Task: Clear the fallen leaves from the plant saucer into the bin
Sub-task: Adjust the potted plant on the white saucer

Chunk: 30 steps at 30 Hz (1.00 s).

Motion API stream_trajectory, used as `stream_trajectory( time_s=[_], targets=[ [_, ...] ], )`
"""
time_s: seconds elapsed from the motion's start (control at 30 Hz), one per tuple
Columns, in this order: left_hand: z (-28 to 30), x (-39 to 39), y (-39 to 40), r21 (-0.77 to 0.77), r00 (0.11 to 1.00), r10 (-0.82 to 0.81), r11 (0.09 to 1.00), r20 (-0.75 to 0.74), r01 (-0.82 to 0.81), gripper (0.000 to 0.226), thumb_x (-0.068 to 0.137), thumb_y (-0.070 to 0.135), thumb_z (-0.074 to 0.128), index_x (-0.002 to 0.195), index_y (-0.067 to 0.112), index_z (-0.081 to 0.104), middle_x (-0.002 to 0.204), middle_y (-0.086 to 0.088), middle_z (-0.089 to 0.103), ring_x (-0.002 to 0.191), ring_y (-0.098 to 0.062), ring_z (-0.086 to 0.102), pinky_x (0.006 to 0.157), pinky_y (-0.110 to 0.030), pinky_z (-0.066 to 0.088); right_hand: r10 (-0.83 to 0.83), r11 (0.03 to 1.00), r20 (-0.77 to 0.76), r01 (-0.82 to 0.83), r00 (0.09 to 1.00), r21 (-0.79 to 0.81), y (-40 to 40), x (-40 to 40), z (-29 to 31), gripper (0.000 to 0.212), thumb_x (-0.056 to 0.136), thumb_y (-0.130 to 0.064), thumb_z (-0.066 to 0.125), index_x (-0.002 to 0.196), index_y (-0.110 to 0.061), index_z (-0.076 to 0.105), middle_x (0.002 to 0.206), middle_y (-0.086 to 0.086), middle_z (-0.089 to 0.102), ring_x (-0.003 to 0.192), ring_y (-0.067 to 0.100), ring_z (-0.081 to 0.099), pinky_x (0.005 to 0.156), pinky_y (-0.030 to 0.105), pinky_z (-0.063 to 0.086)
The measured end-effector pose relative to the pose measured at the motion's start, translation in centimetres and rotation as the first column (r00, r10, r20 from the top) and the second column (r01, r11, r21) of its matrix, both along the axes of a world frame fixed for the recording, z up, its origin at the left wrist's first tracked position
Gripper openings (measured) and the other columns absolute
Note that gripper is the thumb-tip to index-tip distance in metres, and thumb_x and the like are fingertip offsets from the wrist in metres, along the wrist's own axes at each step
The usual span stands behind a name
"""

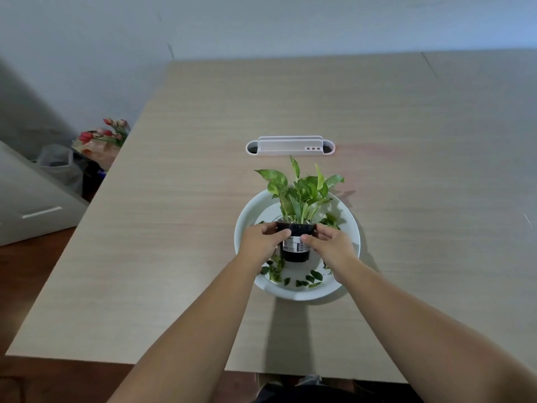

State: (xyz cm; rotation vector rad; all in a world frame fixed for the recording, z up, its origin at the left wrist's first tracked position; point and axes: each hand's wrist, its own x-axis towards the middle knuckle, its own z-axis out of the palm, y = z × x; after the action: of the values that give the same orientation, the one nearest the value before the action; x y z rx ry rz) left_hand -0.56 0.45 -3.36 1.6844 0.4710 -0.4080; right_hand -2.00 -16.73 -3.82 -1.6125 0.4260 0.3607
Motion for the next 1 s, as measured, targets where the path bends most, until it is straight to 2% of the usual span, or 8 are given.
stream_trajectory(
  time_s=[0.1, 0.2, 0.4, 0.6, 0.7, 0.77, 0.9, 1.0],
  targets=[
    [0.2, 0.1, 0.3, -0.042, 0.998, 0.033, 0.999, 0.045, -0.032, 0.042, 0.079, 0.020, 0.078, 0.120, 0.016, 0.068, 0.113, -0.003, 0.074, 0.092, -0.016, 0.068, 0.081, -0.031, 0.056, -0.018, 1.000, 0.060, 0.018, 0.998, -0.007, 0.4, 0.3, 0.8, 0.030, 0.077, -0.013, 0.077, 0.084, -0.040, 0.067, 0.089, -0.016, 0.070, 0.090, -0.001, 0.064, 0.084, 0.021, 0.047],
    [0.8, 0.2, 0.3, -0.084, 0.994, 0.055, 0.995, 0.091, -0.048, 0.043, 0.082, 0.013, 0.075, 0.125, 0.015, 0.065, 0.118, -0.001, 0.072, 0.104, -0.018, 0.068, 0.079, -0.025, 0.052, -0.012, 1.000, 0.128, 0.014, 0.992, -0.014, 0.5, 0.5, 1.1, 0.036, 0.077, -0.011, 0.076, 0.089, -0.044, 0.066, 0.089, -0.019, 0.071, 0.082, -0.010, 0.066, 0.077, 0.014, 0.046],
    [1.0, 1.0, -0.1, -0.104, 0.982, 0.083, 0.992, 0.169, -0.066, 0.040, 0.081, 0.012, 0.076, 0.119, 0.021, 0.068, 0.119, 0.001, 0.072, 0.117, -0.028, 0.064, 0.099, -0.049, 0.049, -0.023, 1.000, 0.216, 0.027, 0.976, -0.015, 0.6, 1.6, 1.4, 0.048, 0.078, -0.004, 0.074, 0.089, -0.051, 0.069, 0.096, -0.022, 0.073, 0.100, 0.002, 0.069, 0.090, 0.026, 0.052],
    [0.6, 2.2, -0.6, -0.115, 0.976, 0.074, 0.992, 0.206, -0.051, 0.046, 0.080, 0.002, 0.073, 0.122, 0.020, 0.066, 0.119, 0.006, 0.070, 0.113, -0.011, 0.065, 0.100, -0.039, 0.052, -0.029, 0.994, 0.184, 0.048, 0.982, -0.101, 0.6, 2.7, 1.0, 0.048, 0.078, -0.007, 0.075, 0.118, -0.033, 0.064, 0.093, -0.021, 0.072, 0.098, 0.001, 0.068, 0.089, 0.024, 0.052],
    [0.2, 2.7, -0.7, -0.090, 0.973, 0.072, 0.995, 0.219, -0.053, 0.051, 0.079, 0.000, 0.073, 0.126, 0.016, 0.063, 0.124, 0.001, 0.069, 0.114, -0.010, 0.064, 0.100, -0.035, 0.052, -0.028, 0.985, 0.138, 0.051, 0.990, -0.166, 0.5, 3.4, 0.6, 0.054, 0.076, -0.016, 0.077, 0.127, -0.025, 0.060, 0.096, -0.011, 0.074, 0.100, 0.007, 0.069, 0.095, 0.035, 0.053],
    [0.1, 3.1, -0.6, -0.082, 0.972, 0.068, 0.995, 0.225, -0.051, 0.051, 0.080, 0.000, 0.073, 0.128, 0.014, 0.061, 0.125, 0.000, 0.068, 0.114, -0.011, 0.063, 0.096, -0.029, 0.051, -0.024, 0.980, 0.121, 0.047, 0.992, -0.192, 0.6, 3.8, 0.3, 0.056, 0.076, -0.019, 0.077, 0.128, -0.023, 0.058, 0.099, -0.004, 0.076, 0.099, 0.008, 0.069, 0.093, 0.037, 0.054],
    [-0.4, 3.5, -0.5, -0.056, 0.968, 0.060, 0.997, 0.244, -0.048, 0.053, 0.079, 0.002, 0.074, 0.129, 0.013, 0.061, 0.126, 0.001, 0.067, 0.112, -0.008, 0.063, 0.095, -0.027, 0.050, -0.046, 0.978, 0.110, 0.068, 0.993, -0.198, 0.8, 4.0, 0.3, 0.044, 0.079, -0.016, 0.075, 0.117, -0.026, 0.056, 0.091, -0.005, 0.073, 0.090, 0.008, 0.068, 0.073, 0.025, 0.051],
    [-0.9, 3.6, -0.6, -0.035, 0.965, 0.050, 0.998, 0.257, -0.043, 0.051, 0.078, 0.001, 0.075, 0.127, 0.012, 0.063, 0.126, -0.002, 0.067, 0.115, -0.011, 0.063, 0.100, -0.033, 0.051, -0.049, 0.971, 0.122, 0.075, 0.991, -0.225, 0.7, 3.8, -0.1, 0.040, 0.080, -0.015, 0.074, 0.115, -0.027, 0.057, 0.076, -0.016, 0.067, 0.084, 0.008, 0.066, 0.080, 0.028, 0.051]
  ],
)
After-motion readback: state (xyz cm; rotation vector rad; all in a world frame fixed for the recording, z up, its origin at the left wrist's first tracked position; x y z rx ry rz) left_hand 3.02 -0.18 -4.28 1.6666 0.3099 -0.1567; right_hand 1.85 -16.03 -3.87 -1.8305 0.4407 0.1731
